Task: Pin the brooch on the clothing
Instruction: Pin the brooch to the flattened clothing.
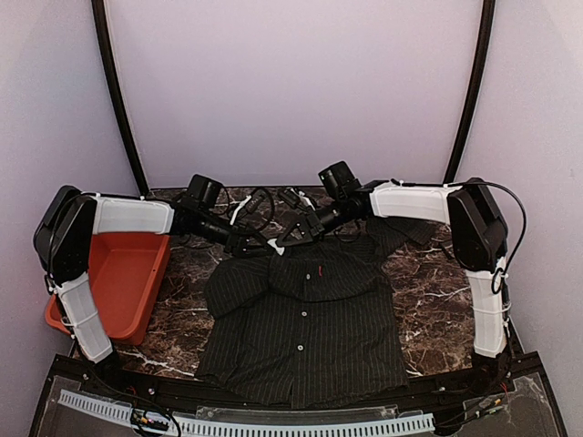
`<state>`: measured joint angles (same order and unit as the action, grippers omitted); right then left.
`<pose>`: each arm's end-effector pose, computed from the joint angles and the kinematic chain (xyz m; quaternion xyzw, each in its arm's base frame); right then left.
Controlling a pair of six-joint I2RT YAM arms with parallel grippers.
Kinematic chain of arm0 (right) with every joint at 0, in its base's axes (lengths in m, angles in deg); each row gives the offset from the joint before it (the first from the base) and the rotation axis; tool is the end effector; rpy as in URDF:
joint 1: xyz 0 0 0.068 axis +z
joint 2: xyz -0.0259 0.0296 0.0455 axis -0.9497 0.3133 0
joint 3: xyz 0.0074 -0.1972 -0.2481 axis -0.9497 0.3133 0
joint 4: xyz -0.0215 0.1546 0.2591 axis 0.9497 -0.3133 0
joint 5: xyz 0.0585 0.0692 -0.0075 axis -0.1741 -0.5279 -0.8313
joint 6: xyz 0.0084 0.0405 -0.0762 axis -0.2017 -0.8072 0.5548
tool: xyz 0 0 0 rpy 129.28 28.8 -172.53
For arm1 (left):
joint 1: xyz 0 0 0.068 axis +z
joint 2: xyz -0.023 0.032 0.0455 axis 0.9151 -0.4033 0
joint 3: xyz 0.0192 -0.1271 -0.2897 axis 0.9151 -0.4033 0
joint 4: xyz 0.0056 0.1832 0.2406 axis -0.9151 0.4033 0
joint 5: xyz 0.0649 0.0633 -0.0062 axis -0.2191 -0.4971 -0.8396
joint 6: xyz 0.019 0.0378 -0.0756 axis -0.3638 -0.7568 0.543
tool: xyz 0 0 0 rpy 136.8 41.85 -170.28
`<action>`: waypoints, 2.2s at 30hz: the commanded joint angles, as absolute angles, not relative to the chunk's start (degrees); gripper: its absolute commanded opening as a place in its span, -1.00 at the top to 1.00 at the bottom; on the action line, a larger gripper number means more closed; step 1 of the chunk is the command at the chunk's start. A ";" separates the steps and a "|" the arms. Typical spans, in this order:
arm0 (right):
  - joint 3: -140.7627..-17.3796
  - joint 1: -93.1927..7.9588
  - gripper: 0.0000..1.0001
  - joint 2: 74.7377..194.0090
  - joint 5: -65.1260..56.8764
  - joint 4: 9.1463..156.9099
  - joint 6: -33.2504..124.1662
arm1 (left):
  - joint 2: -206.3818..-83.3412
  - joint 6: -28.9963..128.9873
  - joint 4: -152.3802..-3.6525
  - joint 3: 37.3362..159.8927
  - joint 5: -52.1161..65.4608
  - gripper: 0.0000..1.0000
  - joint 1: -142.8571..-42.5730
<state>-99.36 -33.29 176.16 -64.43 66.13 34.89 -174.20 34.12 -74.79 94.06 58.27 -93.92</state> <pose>0.3830 0.3949 0.2242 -0.3525 0.7122 0.6056 0.0425 0.3704 -0.2693 0.2169 0.4242 0.6896 -0.5163 0.2793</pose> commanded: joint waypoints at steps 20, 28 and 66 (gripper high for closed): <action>-102.93 -34.21 1.00 172.61 -59.75 50.01 36.11 | -172.88 27.80 -62.76 98.00 55.67 0.45 -96.33; -102.21 -34.22 1.00 171.11 -57.99 46.12 38.79 | -173.61 28.54 -60.29 99.95 50.33 0.99 -96.54; -99.66 -34.61 1.00 173.62 -63.66 37.04 39.35 | -173.49 27.74 -56.81 102.02 47.44 -0.80 -103.52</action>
